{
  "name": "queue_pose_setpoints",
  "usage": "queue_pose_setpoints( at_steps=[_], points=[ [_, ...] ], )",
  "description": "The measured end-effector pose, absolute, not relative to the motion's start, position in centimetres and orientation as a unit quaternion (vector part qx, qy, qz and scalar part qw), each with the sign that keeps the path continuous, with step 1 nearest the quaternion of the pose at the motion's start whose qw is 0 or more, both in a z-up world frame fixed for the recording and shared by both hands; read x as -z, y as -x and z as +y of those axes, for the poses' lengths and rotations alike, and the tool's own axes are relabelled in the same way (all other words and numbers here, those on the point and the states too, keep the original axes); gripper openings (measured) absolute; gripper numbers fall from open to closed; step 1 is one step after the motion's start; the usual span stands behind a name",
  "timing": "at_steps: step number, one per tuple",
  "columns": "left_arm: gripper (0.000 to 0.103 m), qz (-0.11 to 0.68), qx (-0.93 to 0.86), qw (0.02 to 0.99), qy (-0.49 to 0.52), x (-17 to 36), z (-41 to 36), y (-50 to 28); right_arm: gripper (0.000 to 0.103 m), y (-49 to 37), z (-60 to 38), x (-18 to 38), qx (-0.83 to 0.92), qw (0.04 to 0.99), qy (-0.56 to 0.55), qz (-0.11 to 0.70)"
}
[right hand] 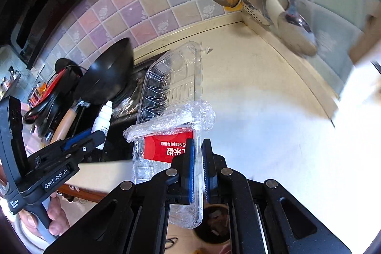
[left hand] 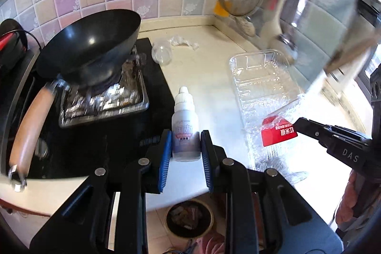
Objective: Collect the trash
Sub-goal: 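Carry the dropper bottle and clear tray down over the bin and open both grippers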
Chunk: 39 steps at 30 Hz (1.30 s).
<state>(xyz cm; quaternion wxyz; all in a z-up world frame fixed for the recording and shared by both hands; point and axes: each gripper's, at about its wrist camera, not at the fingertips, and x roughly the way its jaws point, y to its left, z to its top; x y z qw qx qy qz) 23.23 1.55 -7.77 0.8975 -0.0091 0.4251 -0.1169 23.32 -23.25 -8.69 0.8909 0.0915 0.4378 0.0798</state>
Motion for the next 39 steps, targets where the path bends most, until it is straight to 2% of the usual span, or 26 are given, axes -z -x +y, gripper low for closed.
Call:
queue_pose_setpoints(
  at_steps=[6, 16, 21, 32, 39],
  points=[
    [0.021, 0.441, 0.143, 0.886, -0.007, 10.1, 3.0, -16.0, 0.006, -13.8, -20.7, 12.3, -0.058, 0.884, -0.095, 0.455],
    [0.021, 0.501, 0.144, 0.852, -0.046, 19.6, 3.1, -8.3, 0.006, -4.2, -18.9, 22.9, -0.033, 0.842, -0.117, 0.525],
    [0.021, 0.538, 0.14, 0.829, -0.055, 27.2, 1.8, -6.8, 0.006, -3.3, -19.2, 30.9, 0.008, 0.835, -0.105, 0.54],
    [0.021, 0.57, 0.111, 0.812, -0.061, 47.4, 0.4, -8.4, 0.006, -3.9, -19.9, 53.7, 0.072, 0.803, -0.087, 0.585],
    [0.022, 0.581, 0.095, 0.805, -0.074, 57.4, 0.8, -9.4, 0.007, -5.6, -19.9, 62.6, 0.071, 0.802, -0.098, 0.585]
  ],
)
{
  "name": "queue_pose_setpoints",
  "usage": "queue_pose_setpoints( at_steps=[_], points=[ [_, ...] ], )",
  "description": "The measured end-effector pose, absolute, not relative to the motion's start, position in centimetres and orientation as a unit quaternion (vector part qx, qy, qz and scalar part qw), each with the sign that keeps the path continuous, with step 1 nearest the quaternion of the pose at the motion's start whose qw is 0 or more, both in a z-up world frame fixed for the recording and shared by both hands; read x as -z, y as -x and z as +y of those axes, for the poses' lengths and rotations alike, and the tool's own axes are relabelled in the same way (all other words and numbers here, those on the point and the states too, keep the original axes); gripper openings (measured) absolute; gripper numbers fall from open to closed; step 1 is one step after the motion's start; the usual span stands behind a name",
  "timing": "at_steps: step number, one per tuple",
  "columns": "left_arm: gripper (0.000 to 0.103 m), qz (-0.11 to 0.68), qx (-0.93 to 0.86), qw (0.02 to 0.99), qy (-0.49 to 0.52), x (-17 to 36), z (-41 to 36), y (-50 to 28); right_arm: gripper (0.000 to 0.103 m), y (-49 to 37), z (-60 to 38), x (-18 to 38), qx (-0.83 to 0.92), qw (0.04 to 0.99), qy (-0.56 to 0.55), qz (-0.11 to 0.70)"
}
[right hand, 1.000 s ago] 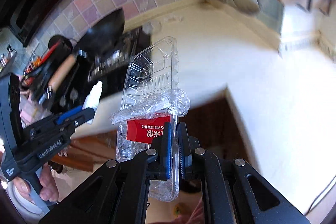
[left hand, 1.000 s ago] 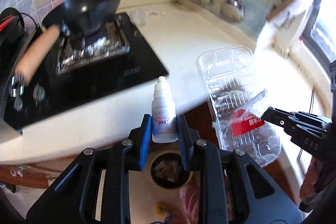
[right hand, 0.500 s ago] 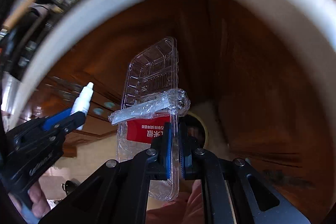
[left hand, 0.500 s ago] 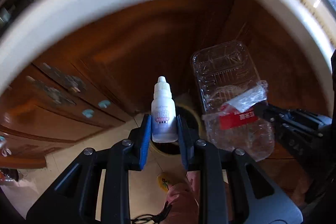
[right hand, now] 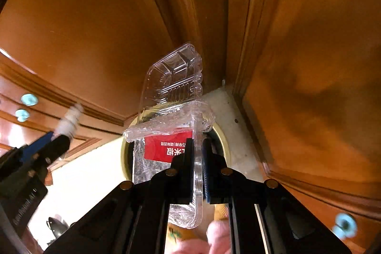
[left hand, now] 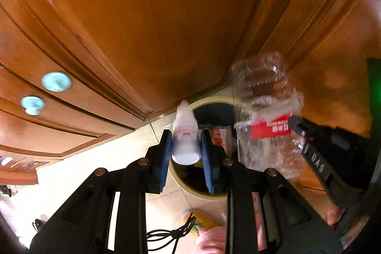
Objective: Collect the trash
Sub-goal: 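Carry the dropper bottle and clear tray down over the bin and open both grippers, then raise both tools back up toward the counter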
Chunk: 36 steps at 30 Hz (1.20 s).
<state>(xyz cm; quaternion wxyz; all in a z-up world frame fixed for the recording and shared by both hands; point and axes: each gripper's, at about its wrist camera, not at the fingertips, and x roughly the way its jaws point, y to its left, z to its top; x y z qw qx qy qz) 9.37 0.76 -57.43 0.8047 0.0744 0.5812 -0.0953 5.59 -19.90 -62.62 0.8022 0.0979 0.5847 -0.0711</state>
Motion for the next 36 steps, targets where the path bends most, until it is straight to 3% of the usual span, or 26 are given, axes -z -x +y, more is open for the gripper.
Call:
queue_pose_setpoints(
  at_steps=[2, 3, 5, 9, 21, 36],
  points=[
    [0.025, 0.589, 0.099, 0.799, -0.074, 59.1, 0.5, -9.3, 0.01, -6.1, -19.6, 65.0, 0.05, 0.788, -0.103, 0.604],
    [0.035, 0.599, 0.107, 0.79, -0.071, 60.1, 0.5, -9.4, 0.012, -5.9, -19.5, 65.8, 0.05, 0.782, -0.1, 0.613],
    [0.048, 0.616, 0.108, 0.778, -0.067, 61.9, 0.8, -9.6, 0.033, -6.2, -19.4, 67.0, 0.053, 0.772, -0.094, 0.626],
    [0.049, 0.623, 0.094, 0.774, -0.065, 62.8, 1.8, -9.5, 0.046, -5.3, -19.1, 66.9, 0.053, 0.777, -0.095, 0.62],
    [0.049, 0.638, 0.06, 0.767, -0.025, 58.3, 5.1, -9.5, 0.046, -5.7, -19.7, 61.8, 0.045, 0.759, -0.074, 0.646],
    [0.049, 0.613, 0.064, 0.788, -0.009, 39.7, 6.1, -7.2, 0.046, -3.6, -17.4, 43.2, 0.012, 0.78, -0.028, 0.625]
  ],
)
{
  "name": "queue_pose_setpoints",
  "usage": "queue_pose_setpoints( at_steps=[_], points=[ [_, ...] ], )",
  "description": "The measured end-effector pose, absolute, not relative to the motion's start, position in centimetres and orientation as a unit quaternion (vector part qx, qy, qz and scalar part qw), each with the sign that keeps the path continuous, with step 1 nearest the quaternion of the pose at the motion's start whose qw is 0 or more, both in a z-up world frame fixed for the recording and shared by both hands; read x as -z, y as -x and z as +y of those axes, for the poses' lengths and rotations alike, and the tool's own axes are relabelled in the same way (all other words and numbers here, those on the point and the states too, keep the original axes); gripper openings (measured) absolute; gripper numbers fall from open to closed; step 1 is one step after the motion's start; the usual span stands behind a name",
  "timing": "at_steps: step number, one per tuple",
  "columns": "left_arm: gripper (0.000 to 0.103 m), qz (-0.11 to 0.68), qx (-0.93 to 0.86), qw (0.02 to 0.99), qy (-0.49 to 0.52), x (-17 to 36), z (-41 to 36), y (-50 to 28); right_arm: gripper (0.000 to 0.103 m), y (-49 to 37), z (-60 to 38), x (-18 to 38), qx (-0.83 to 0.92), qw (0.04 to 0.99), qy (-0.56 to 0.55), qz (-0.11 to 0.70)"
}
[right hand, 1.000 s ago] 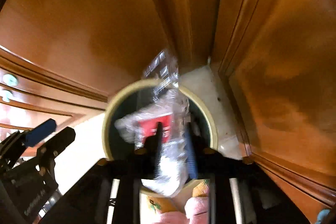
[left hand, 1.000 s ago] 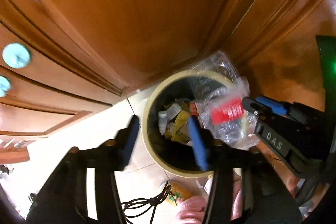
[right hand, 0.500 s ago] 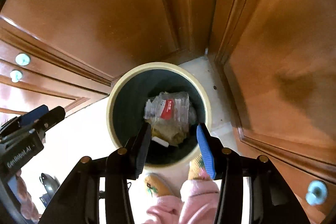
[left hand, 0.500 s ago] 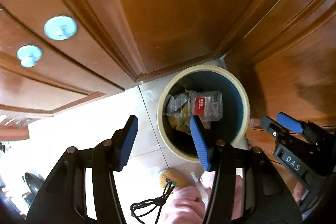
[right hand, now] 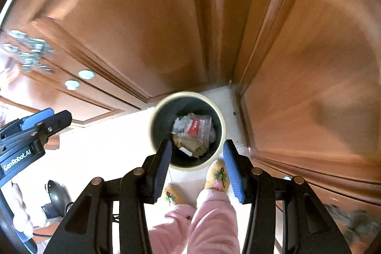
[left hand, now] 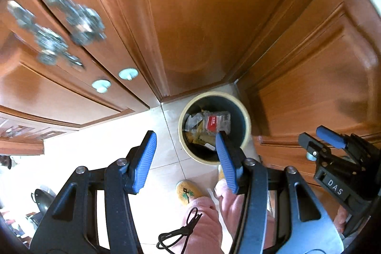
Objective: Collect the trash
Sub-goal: 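Raise both tools back up toward the counter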
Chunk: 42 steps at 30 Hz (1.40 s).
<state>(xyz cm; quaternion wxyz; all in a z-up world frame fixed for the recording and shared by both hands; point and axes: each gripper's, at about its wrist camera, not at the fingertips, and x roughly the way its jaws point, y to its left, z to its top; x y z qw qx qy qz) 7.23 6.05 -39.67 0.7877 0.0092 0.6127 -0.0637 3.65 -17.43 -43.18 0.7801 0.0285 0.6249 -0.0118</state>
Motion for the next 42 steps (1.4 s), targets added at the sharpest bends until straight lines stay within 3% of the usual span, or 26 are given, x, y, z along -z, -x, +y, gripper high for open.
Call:
queue_pose_setpoints(
  at_steps=[13, 22, 33, 42],
  points=[
    [0.049, 0.544, 0.074, 0.835, -0.025, 21.0, 6.7, -5.1, 0.046, -3.4, -13.7, 22.3, -0.021, 0.832, -0.01, 0.554],
    [0.049, 0.469, 0.089, 0.878, -0.023, 11.5, 8.0, -6.2, 0.046, -4.0, -13.0, 10.5, -0.004, 0.875, 0.006, 0.483],
    [0.049, 0.405, 0.101, 0.907, -0.044, 3.7, 6.6, -12.4, 0.046, -9.1, -14.0, 1.8, -0.003, 0.908, 0.006, 0.42],
    [0.05, 0.401, 0.077, 0.911, -0.053, 1.4, 2.2, -24.4, 0.046, -22.5, -17.3, -0.5, -0.03, 0.912, -0.003, 0.409]
  ],
)
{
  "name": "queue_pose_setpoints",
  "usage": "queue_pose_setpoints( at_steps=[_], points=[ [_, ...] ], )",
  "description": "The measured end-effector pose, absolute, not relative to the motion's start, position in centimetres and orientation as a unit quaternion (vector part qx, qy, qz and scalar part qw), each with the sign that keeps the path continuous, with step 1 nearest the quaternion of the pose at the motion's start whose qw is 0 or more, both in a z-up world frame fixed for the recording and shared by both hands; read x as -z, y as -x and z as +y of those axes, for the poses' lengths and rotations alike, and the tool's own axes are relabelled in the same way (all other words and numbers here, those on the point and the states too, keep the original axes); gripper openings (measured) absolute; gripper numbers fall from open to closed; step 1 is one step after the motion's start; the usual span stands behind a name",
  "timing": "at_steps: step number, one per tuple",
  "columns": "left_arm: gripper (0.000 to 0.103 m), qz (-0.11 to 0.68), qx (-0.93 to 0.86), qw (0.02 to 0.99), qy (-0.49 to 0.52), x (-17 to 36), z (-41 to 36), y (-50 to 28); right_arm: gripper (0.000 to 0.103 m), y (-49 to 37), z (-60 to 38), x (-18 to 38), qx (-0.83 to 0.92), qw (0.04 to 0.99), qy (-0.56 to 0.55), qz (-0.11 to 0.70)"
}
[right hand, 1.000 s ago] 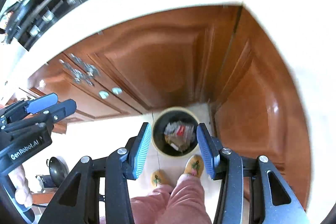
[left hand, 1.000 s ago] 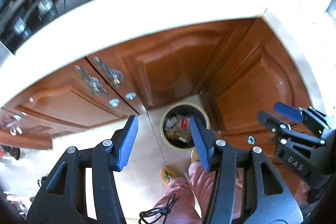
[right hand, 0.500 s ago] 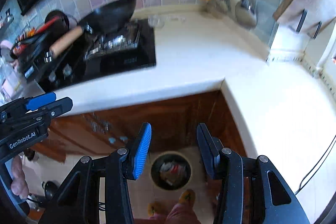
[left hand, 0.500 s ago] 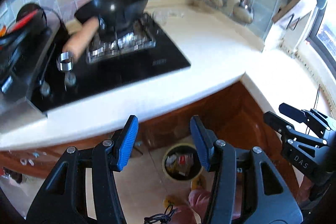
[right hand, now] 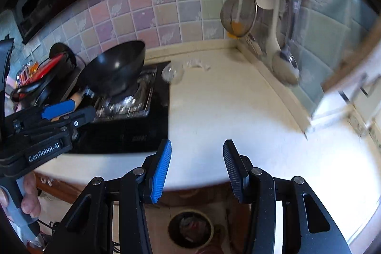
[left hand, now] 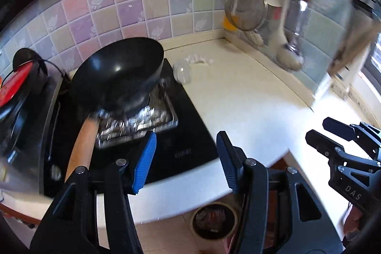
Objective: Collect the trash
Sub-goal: 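Raise both tools back up toward the counter, then grasp the clear plastic bottle with the left gripper while the right gripper grasps the crumpled plastic wrap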
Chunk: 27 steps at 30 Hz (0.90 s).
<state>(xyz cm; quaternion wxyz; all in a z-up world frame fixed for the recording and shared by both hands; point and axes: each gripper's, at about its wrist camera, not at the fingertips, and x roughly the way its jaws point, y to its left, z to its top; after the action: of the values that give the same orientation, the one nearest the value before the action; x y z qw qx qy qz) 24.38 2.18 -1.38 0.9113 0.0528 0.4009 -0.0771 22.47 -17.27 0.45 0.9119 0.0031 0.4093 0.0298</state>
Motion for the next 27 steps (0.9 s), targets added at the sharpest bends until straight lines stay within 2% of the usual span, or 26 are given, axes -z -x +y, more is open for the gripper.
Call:
queue_pose_setpoints(
  at_steps=[7, 14, 21, 27],
  points=[
    [0.05, 0.43, 0.058, 0.9, -0.045, 1.8, -3.1, -37.9, 0.046, -39.6, -21.8, 0.9, -0.059, 0.9, -0.026, 0.43],
    [0.05, 0.468, 0.023, 0.88, -0.075, 6.0, -6.1, -49.9, 0.046, -54.9, -23.1, 7.2, -0.077, 0.878, 0.007, 0.473],
    [0.049, 0.513, -0.021, 0.854, -0.08, 11.4, -6.3, -58.0, 0.045, -63.7, -22.0, 12.7, -0.1, 0.862, 0.014, 0.497],
    [0.048, 0.539, -0.042, 0.839, -0.057, 14.6, -4.4, -61.6, 0.045, -68.6, -21.0, 15.4, -0.106, 0.862, 0.035, 0.494]
  ],
)
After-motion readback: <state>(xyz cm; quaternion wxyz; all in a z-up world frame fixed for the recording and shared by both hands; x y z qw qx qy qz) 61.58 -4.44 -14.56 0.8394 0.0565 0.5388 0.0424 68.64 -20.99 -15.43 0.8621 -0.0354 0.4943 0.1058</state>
